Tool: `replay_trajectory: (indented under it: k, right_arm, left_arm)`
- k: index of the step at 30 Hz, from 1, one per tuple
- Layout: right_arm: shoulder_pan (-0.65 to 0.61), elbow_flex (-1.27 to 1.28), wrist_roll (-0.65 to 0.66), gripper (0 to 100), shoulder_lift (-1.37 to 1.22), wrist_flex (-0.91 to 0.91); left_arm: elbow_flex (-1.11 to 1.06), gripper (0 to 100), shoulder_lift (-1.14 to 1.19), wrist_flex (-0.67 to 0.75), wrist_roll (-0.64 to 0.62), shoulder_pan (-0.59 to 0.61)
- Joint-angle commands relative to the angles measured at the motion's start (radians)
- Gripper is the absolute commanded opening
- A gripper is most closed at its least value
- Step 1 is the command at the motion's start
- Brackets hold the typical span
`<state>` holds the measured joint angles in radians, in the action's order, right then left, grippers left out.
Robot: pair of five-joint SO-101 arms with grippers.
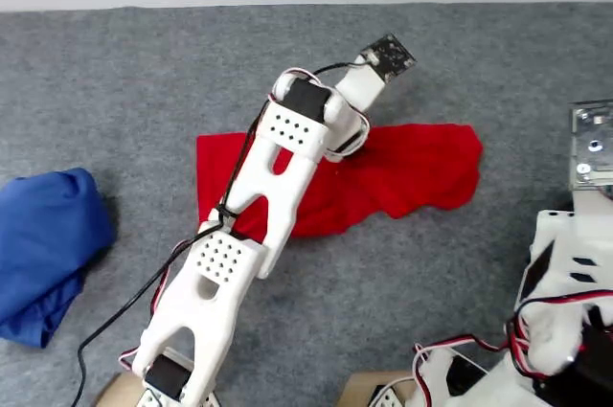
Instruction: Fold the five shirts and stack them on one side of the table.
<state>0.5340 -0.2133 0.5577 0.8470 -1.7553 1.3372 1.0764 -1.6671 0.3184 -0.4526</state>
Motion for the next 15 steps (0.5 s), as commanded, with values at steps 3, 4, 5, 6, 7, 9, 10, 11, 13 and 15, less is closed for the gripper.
replay_trajectory:
  k: [3,4,5,6,7,9,10,11,13,15]
  right_arm:
    - [0.007,-0.002,-0.005,1.0,-0.004,-0.031]
    - [0.007,-0.002,-0.005,1.0,-0.004,-0.031]
    - [0.007,-0.002,-0.005,1.0,-0.004,-0.031]
    - [0.007,-0.002,-0.003,1.0,-0.004,-0.031]
    - [0.007,-0.002,-0.003,1.0,-0.004,-0.031]
    - [0.007,-0.002,-0.003,1.0,-0.004,-0.031]
    - [0.007,-0.002,-0.003,1.0,-0.004,-0.031]
    - [0.007,-0.002,-0.003,1.0,-0.004,-0.031]
    - [0.007,-0.002,0.009,1.1,-0.004,-0.031]
    - [0.007,-0.002,0.032,1.1,-0.004,-0.031]
  left_arm:
    - [0.002,19,-0.071,0.025,-0.014,-0.020]
    - [-0.015,19,-0.071,0.048,-0.014,-0.020]
    - [-0.038,19,-0.071,0.080,-0.014,-0.020]
    - [-0.061,19,-0.071,0.110,-0.014,-0.020]
    - [-0.085,19,-0.071,0.143,-0.012,-0.017]
    - [-0.122,19,-0.071,0.198,-0.012,-0.011]
    - [-0.133,19,-0.071,0.218,-0.012,-0.006]
    - [-0.140,19,-0.071,0.233,-0.012,0.002]
    - [-0.147,19,-0.071,0.250,-0.012,0.011]
    - [-0.157,19,-0.071,0.259,-0.012,0.023]
